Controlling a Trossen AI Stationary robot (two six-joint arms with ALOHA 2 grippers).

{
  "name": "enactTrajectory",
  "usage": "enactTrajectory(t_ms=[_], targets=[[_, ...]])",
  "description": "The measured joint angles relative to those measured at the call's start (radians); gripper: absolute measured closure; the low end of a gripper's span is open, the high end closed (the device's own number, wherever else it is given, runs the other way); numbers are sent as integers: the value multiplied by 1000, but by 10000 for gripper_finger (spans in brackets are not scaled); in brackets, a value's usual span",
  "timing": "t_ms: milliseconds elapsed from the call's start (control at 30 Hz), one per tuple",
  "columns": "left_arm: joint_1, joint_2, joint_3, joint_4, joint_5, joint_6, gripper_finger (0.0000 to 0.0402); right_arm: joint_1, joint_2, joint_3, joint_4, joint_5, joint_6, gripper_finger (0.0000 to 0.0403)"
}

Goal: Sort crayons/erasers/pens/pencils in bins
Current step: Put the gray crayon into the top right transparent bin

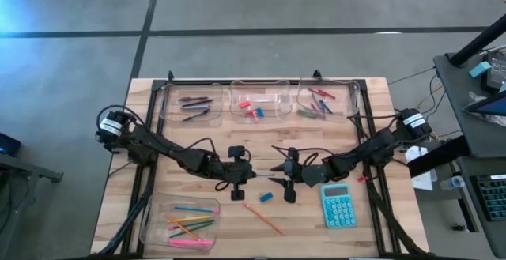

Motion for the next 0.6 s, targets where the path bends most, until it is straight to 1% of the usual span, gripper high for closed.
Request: enactTrajectory(t_ms=[133, 300, 467, 600], targets=[[0, 0, 0, 1, 0, 0, 396, 1, -3, 0, 6, -3, 0, 298], [0, 0, 0, 0, 0, 0, 396, 1, -3, 0, 5, -3, 0, 338], [0, 0, 0, 2, 4, 0, 396, -1, -3, 0, 6, -25, 1, 366], [0, 0, -1, 5, 4, 0, 396, -1, -4, 0, 6, -26, 1, 378]])
